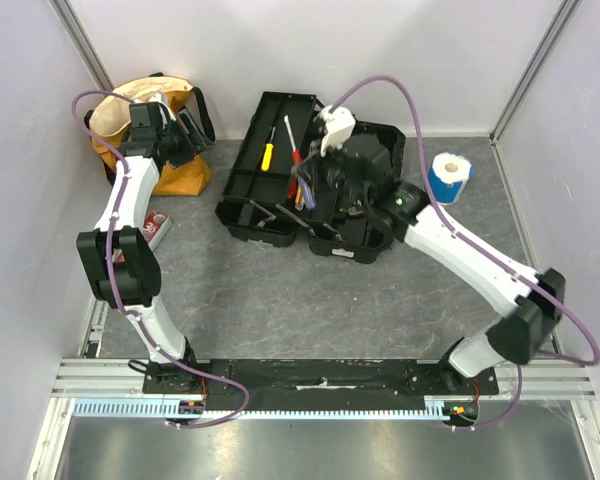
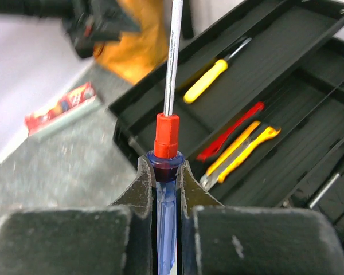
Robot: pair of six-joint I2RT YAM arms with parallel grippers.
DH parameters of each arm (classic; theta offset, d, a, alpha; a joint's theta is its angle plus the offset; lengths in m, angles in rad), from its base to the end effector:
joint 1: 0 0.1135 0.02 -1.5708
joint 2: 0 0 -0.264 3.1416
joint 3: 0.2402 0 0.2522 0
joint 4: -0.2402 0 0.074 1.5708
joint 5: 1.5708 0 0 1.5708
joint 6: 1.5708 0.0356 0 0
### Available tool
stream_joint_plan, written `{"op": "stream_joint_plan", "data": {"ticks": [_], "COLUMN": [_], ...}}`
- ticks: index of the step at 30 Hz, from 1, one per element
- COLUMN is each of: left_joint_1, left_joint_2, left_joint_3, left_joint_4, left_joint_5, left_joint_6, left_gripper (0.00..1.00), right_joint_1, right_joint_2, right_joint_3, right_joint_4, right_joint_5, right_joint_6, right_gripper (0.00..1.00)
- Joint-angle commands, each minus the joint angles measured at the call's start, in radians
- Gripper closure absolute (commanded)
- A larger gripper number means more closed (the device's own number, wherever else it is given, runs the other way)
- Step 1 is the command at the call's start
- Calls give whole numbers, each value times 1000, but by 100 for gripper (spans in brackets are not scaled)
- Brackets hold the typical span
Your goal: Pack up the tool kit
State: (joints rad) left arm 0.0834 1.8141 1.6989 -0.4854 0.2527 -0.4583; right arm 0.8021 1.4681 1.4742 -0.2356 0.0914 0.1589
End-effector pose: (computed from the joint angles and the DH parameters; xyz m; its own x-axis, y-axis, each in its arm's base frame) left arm 0.4226 0.0264 0.3399 -0.5603 -0.4767 -0.6774 -0.1371 0.8599 -0.4917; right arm 0.2416 0.2451 0.4127 -0.2596 -0.0418 -0.9648 -0.6208 0.7725 0.1336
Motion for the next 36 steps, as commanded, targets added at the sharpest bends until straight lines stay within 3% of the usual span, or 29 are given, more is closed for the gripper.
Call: {"op": "stream_joint_plan", "data": {"ticks": [1, 11, 19, 29, 32, 36], "left_joint_1": [4, 4, 4, 3, 3, 3], "left_joint_2": [37, 103, 146, 185, 177, 111], "left_joint_3": [-41, -136, -150, -151, -156, -206], "left_joint_4": [51, 85, 90, 140, 156, 234], "left_joint_5": [71, 94, 147, 289, 258, 169], "left_joint_6": [81, 147, 204, 259, 259, 216], "left_gripper": [28, 32, 33, 33, 34, 35], "right_joint_1": [-125, -218, -219, -219, -221, -228], "right_joint_2": [144, 475, 647, 739, 741, 721], "right_joint_3": [113, 406, 596, 692, 704, 704], "right_joint_4": [171, 173, 46, -60, -91, -100], "right_joint_5": [-59, 39, 157, 191, 211, 217], "right_joint_6": [192, 517, 613, 571, 554, 541], "right_gripper": [100, 99, 93, 65, 52, 45]}}
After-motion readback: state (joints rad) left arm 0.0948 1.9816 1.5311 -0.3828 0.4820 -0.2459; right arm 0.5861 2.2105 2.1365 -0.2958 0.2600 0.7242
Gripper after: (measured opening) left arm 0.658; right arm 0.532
